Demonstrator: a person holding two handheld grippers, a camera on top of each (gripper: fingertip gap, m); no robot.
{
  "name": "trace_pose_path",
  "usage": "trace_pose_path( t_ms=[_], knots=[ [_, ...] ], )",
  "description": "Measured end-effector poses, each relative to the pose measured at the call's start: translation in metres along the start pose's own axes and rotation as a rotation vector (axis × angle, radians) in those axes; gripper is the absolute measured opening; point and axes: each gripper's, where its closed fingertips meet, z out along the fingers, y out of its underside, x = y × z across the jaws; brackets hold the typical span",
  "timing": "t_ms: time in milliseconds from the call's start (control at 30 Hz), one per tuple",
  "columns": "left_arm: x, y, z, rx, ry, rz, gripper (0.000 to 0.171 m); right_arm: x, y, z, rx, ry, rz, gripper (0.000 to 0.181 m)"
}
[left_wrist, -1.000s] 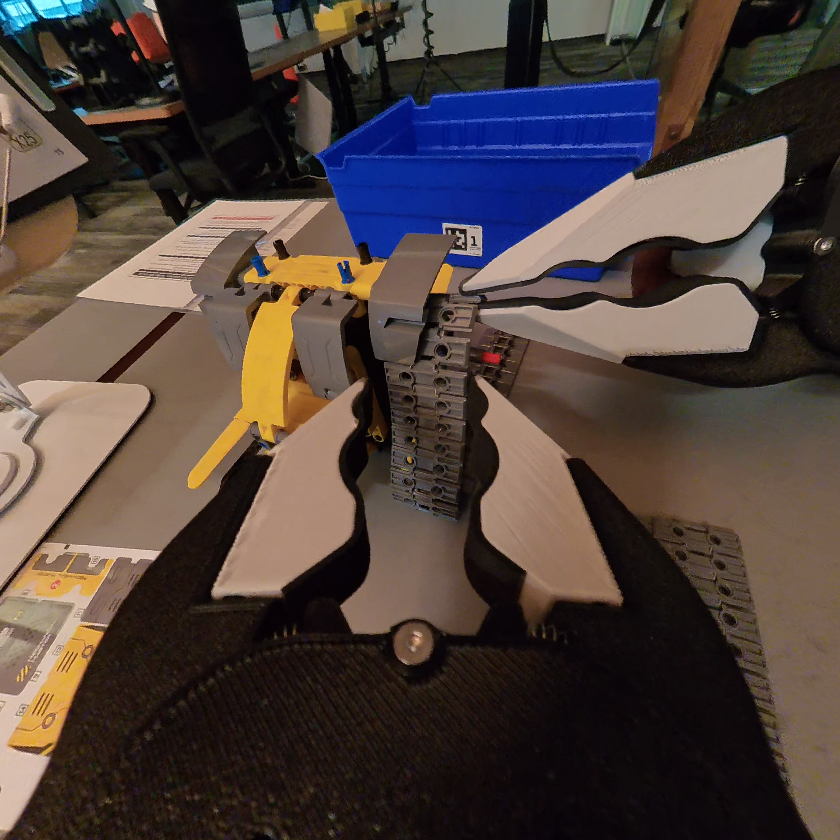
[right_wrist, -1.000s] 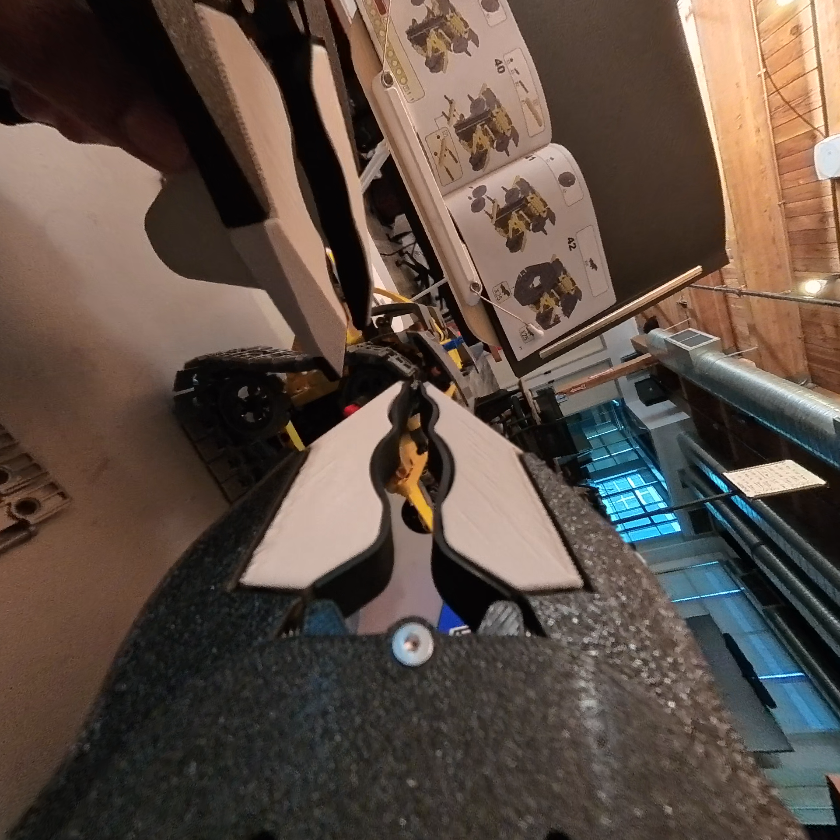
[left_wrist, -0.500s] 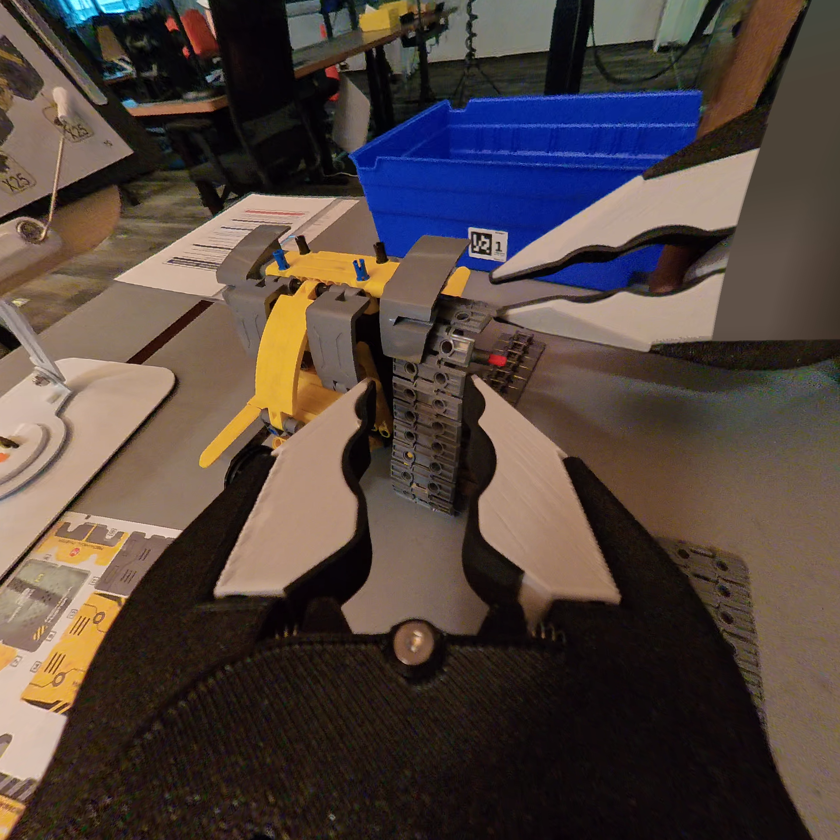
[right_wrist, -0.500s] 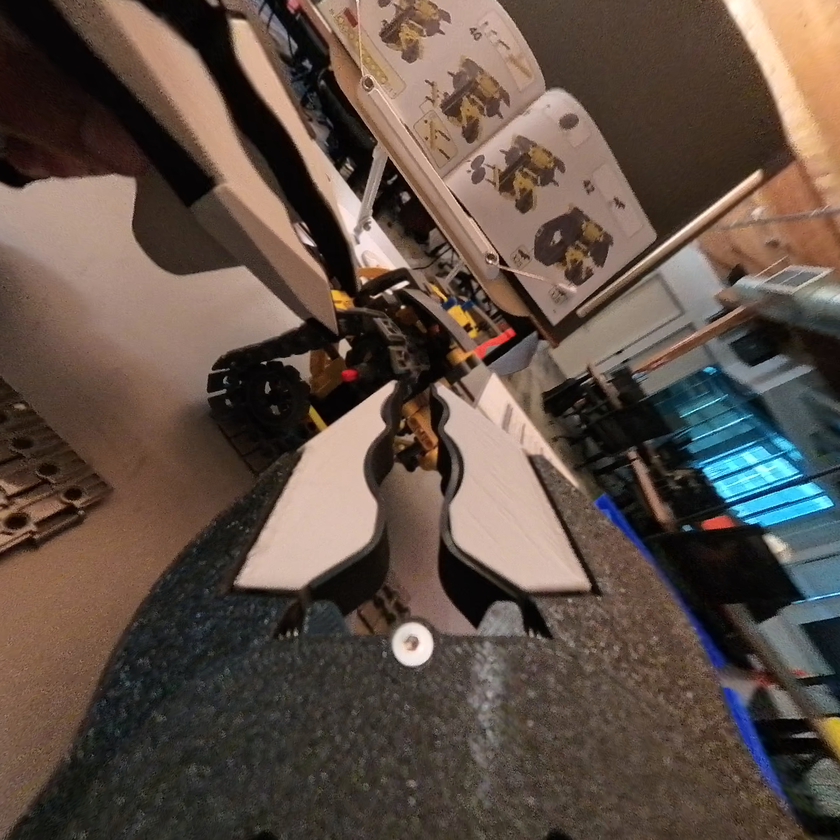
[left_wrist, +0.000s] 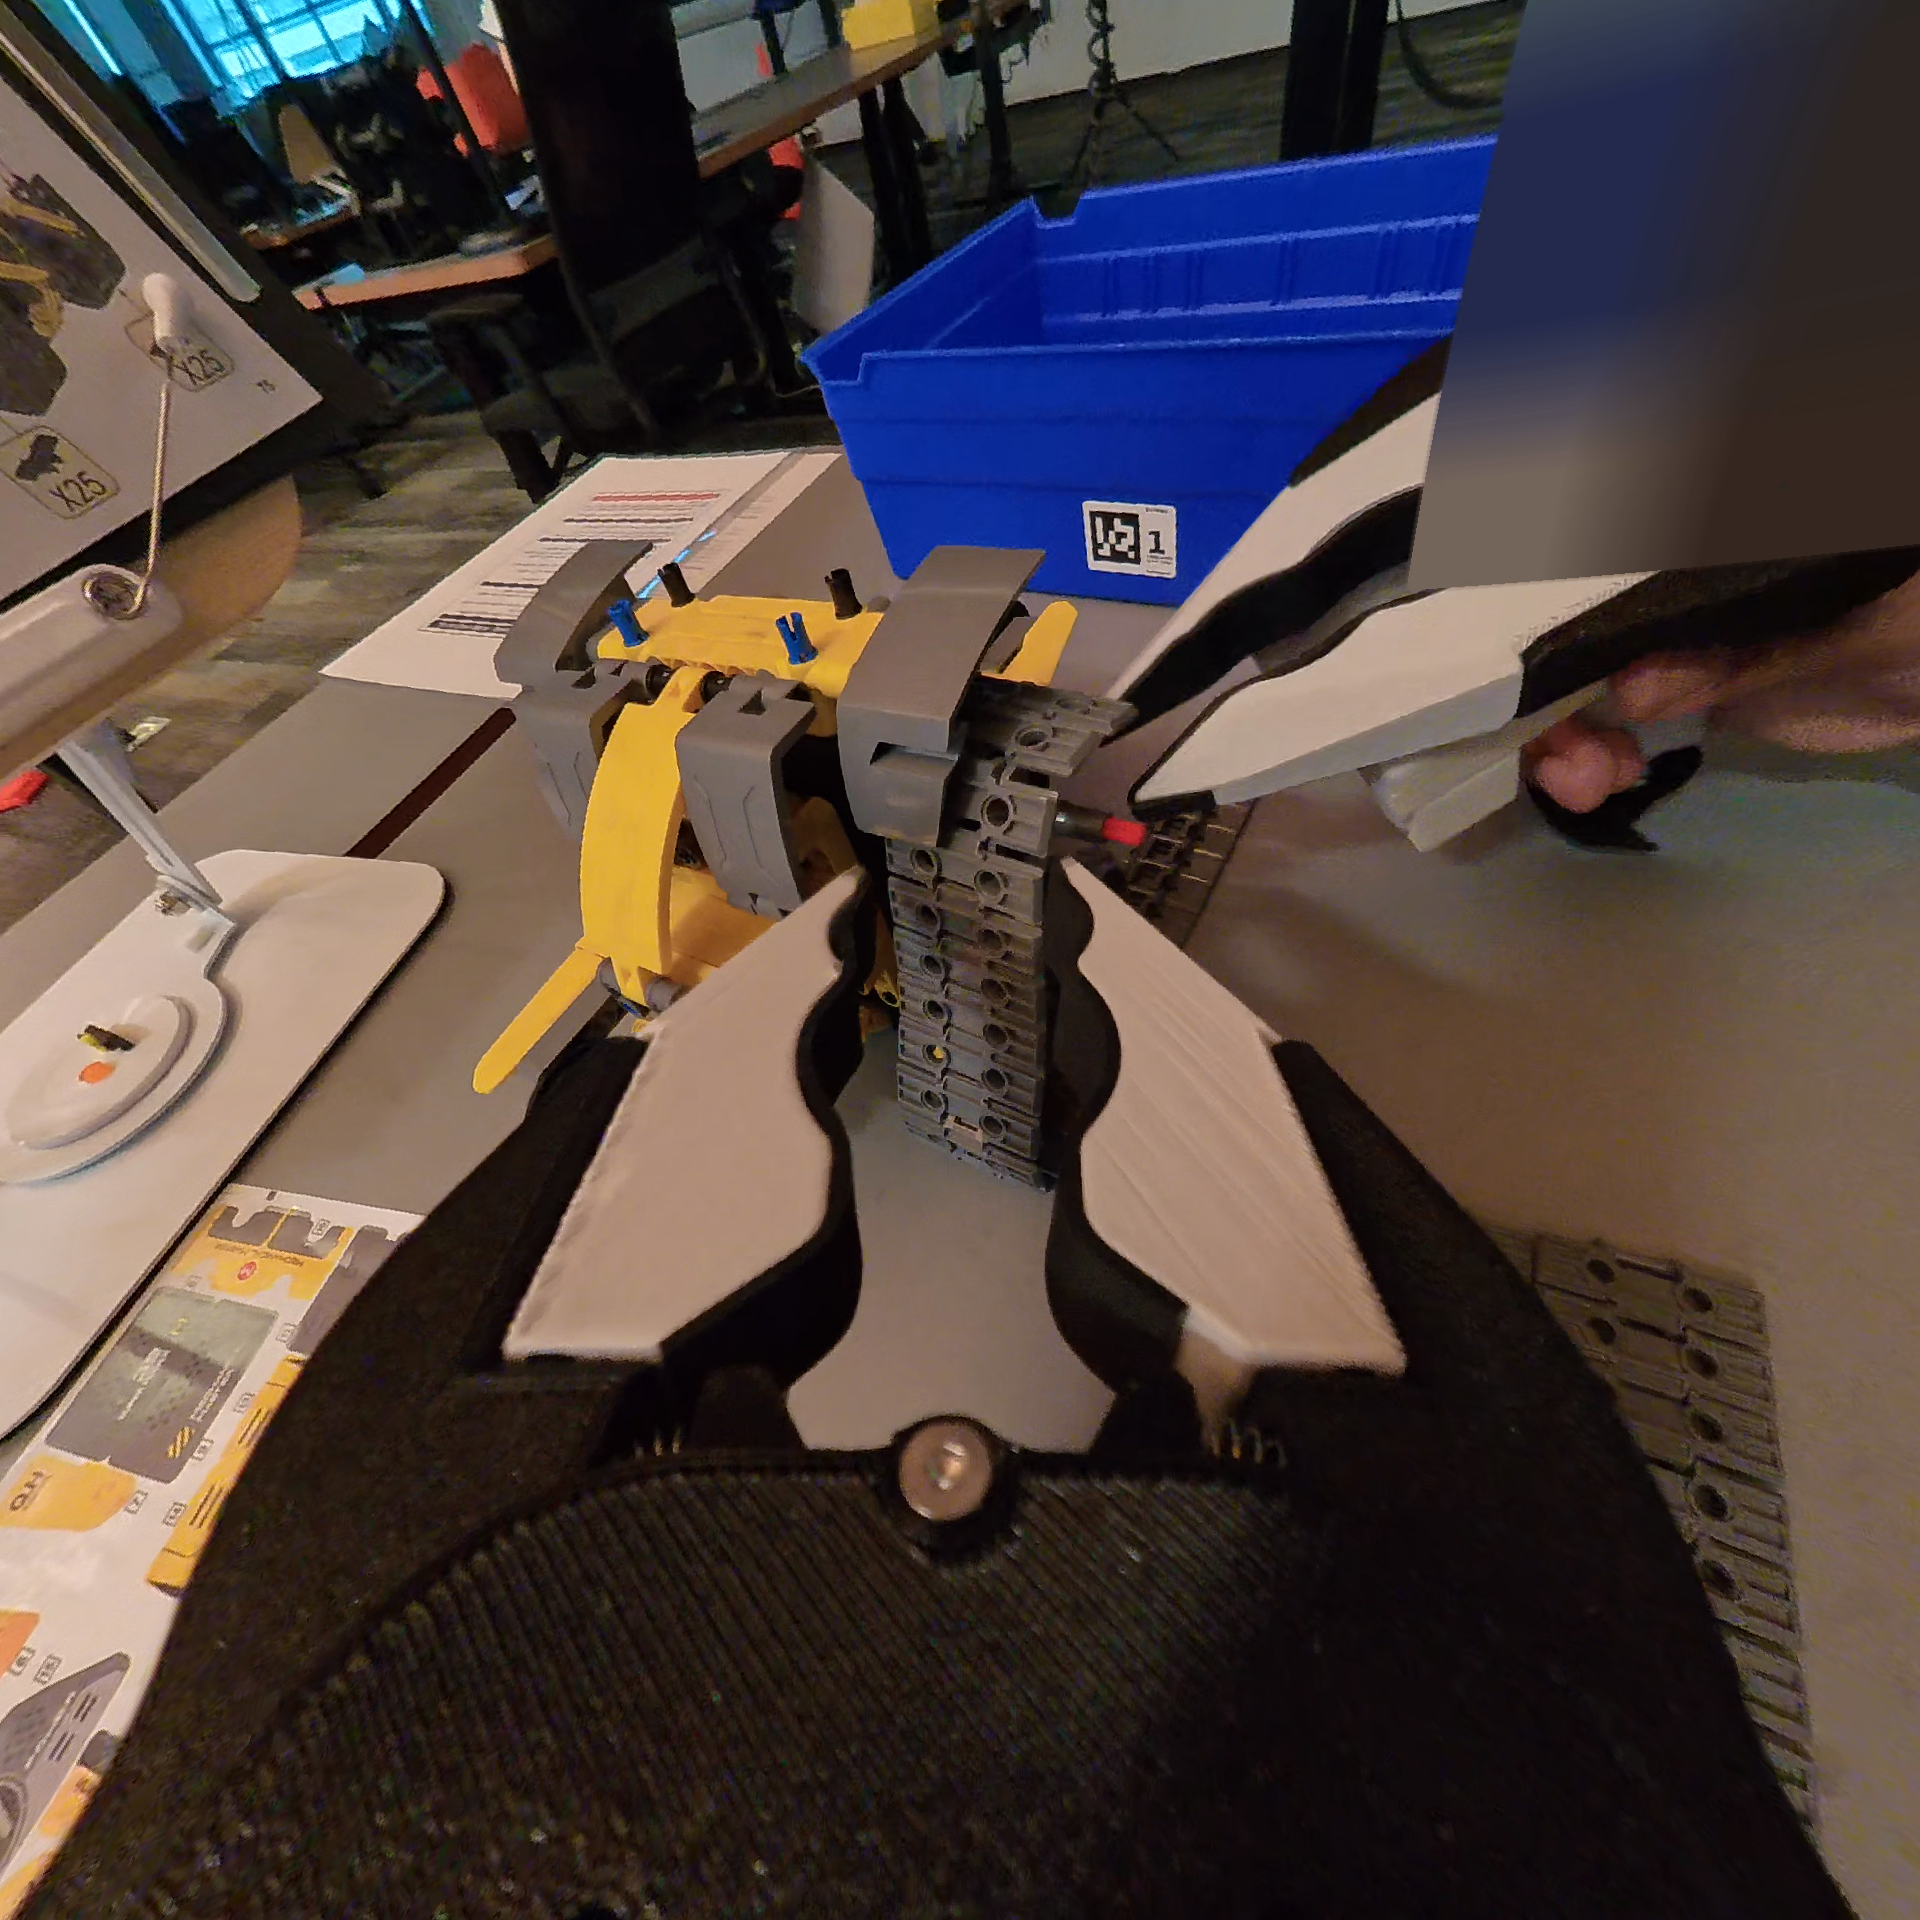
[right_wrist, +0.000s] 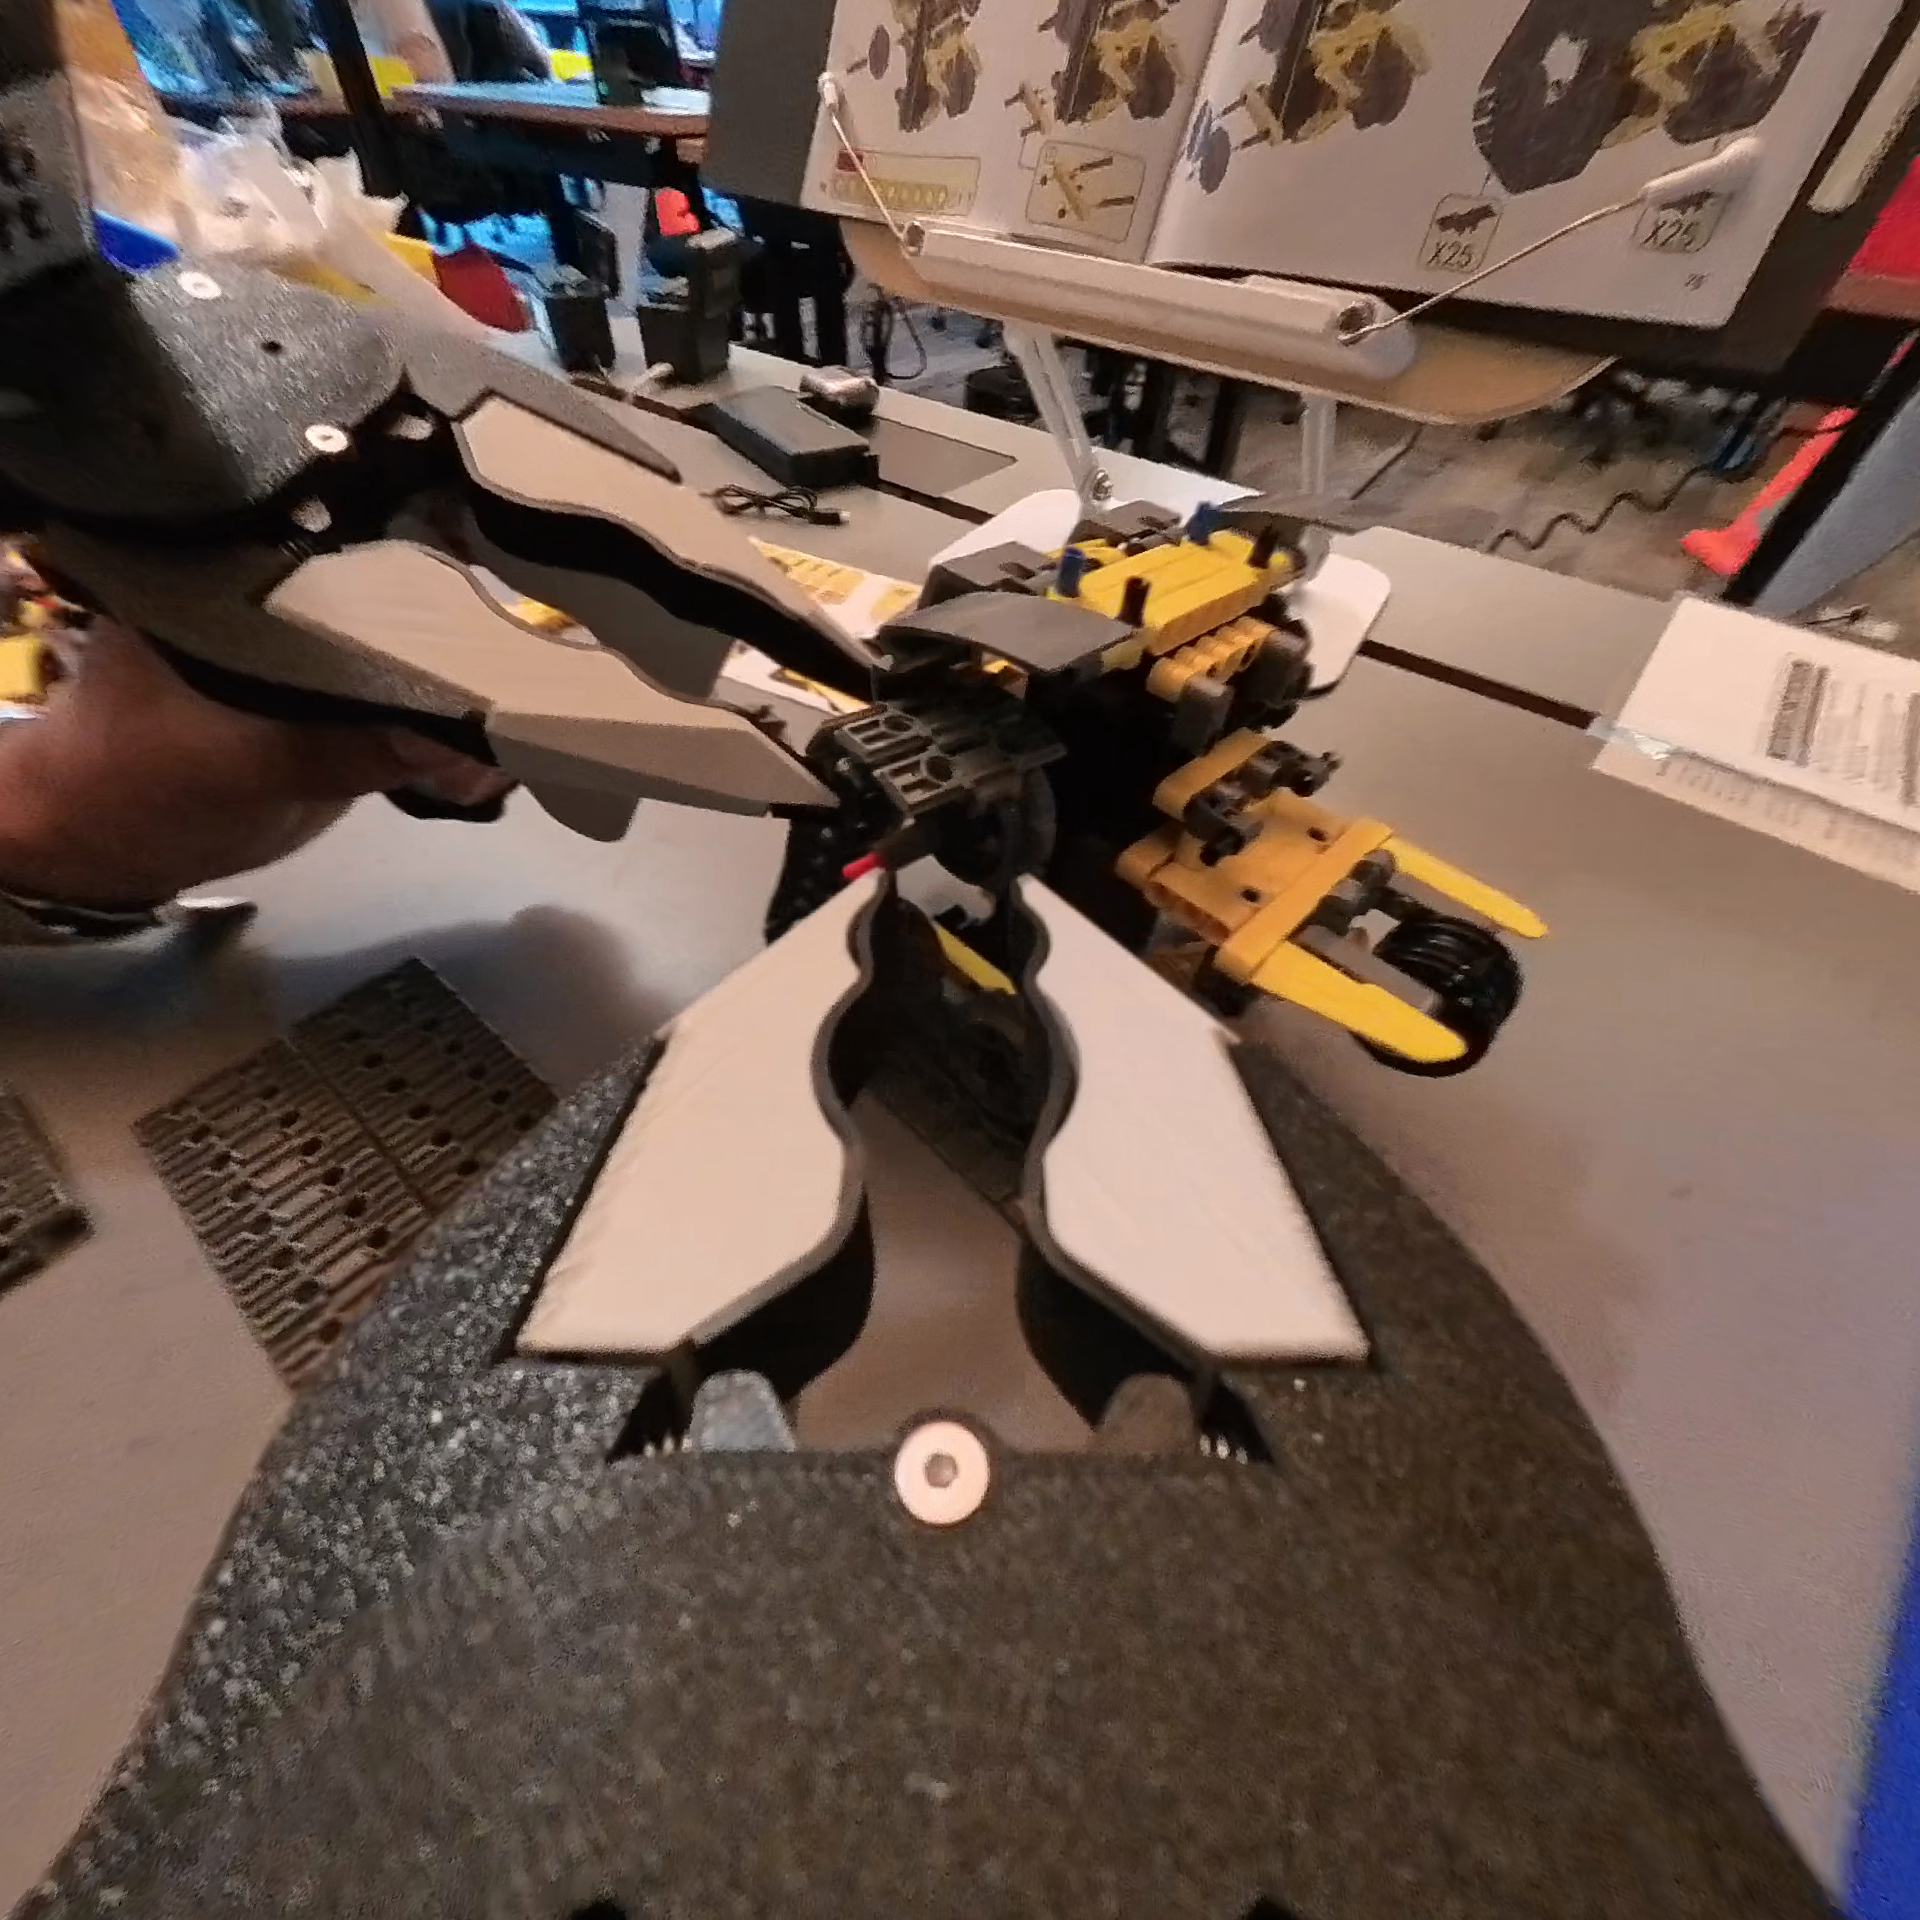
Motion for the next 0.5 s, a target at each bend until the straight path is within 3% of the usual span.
trace_pose_path(
  t_ms=[200,400,500],
  knots=[
    [0.0,-0.001,-0.001,-0.002,-0.011,0.014,0.028,-0.008,0.001,0.002,0.001,-0.128,0.191,0.015],
    [0.0,-0.002,-0.001,0.001,-0.014,0.018,0.026,-0.021,-0.021,-0.007,0.106,-0.386,0.489,0.027],
    [0.0,-0.003,-0.001,-0.001,-0.016,0.026,0.026,-0.012,-0.022,-0.008,0.123,-0.361,0.509,0.025]
  ],
)
